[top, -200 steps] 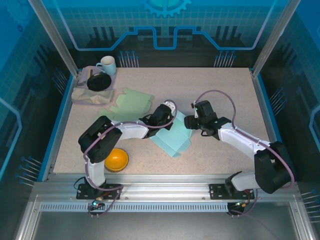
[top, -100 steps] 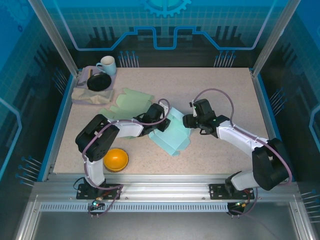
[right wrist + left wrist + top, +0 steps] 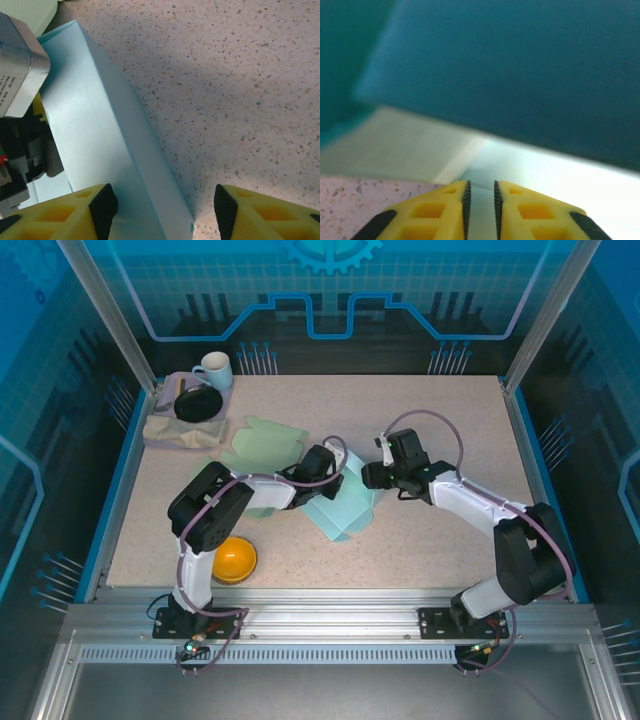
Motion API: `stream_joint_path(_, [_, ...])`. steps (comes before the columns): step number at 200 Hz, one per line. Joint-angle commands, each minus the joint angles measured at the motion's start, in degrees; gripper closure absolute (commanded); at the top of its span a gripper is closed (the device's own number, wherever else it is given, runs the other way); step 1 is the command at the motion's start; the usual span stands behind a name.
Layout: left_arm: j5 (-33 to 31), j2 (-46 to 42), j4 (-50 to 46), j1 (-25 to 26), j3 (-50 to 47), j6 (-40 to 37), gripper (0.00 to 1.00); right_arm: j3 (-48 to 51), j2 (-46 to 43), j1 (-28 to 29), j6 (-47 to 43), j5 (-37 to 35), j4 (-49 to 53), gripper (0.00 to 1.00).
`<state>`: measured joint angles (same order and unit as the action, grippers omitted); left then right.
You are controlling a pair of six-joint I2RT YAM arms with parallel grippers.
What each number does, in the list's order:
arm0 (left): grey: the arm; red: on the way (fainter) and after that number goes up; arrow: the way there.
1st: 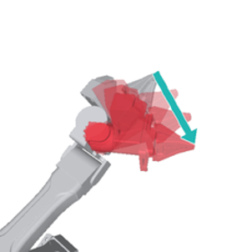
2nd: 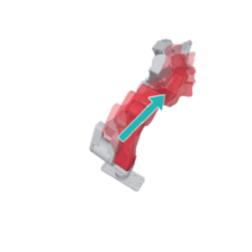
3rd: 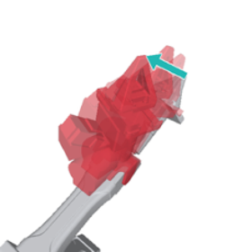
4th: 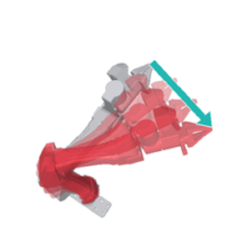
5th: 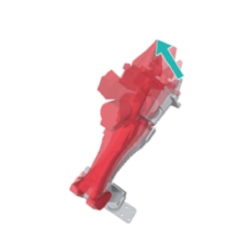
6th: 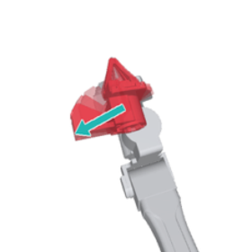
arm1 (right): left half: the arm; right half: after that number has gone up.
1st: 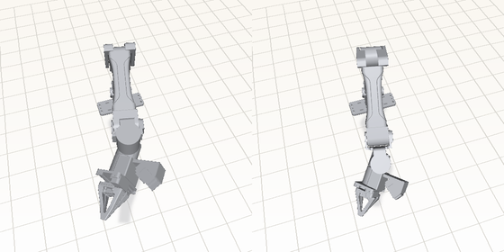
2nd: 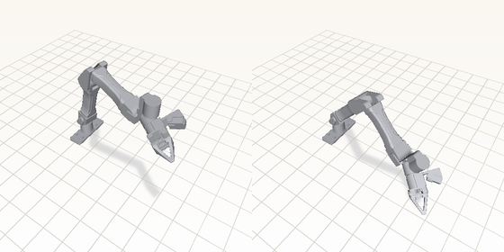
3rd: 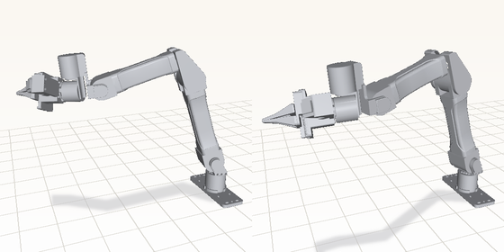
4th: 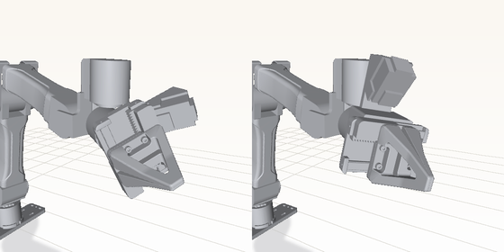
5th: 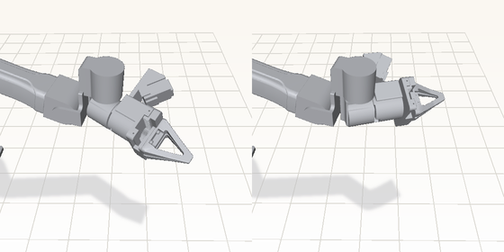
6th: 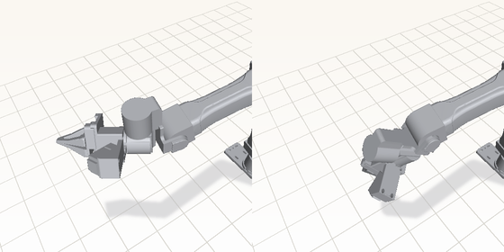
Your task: Fold the paper box
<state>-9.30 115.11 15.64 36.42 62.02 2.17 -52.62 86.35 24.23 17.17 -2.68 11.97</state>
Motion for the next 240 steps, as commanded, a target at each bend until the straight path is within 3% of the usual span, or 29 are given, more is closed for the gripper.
stream_joint_path(1, [-2.42, 1.16, 3.66, 0.04, 0.72, 2.81, 0.87, 2.63, 4.18, -2.35, -2.12, 1.53, 9.13, 0.42])
stream_joint_path(42, [-2.17, -1.11, 5.58, 1.28, -0.25, 3.29, 1.00, 3.17, 4.36, -4.29, -1.45, 4.00, 9.04, 0.43])
stream_joint_path(77, [-3.25, -3.81, -3.39, 1.46, 3.76, 4.24, 1.00, 4.34, 4.18, -5.09, 0.47, 4.10, 8.60, 0.43])
stream_joint_path(101, [-4.55, -7.58, -10.90, 1.45, 4.31, 6.39, 0.86, 5.73, 3.75, -7.20, 2.54, 4.30, 7.62, 0.43])
stream_joint_path(118, [-5.42, -12.42, -15.29, 1.34, 2.82, 9.11, 0.66, 6.72, 3.14, -8.52, 3.02, 4.52, 6.94, 0.43])
stream_joint_path(168, [-9.30, -25.21, -36.71, 0.75, 0.04, 26.72, 0.57, 8.80, 1.37, -10.74, 3.48, 4.39, 5.94, 0.43])
stream_joint_path(213, [-4.88, -35.14, -41.58, 0.58, -8.37, 38.90, 0.44, 10.50, -0.67, -10.83, 5.78, 6.11, 5.34, 0.43])
stream_joint_path(240, [-7.86, -40.30, -47.25, 0.57, -7.70, 40.81, 0.40, 12.34, -3.08, -10.27, 6.83, 7.88, 4.20, 0.43])
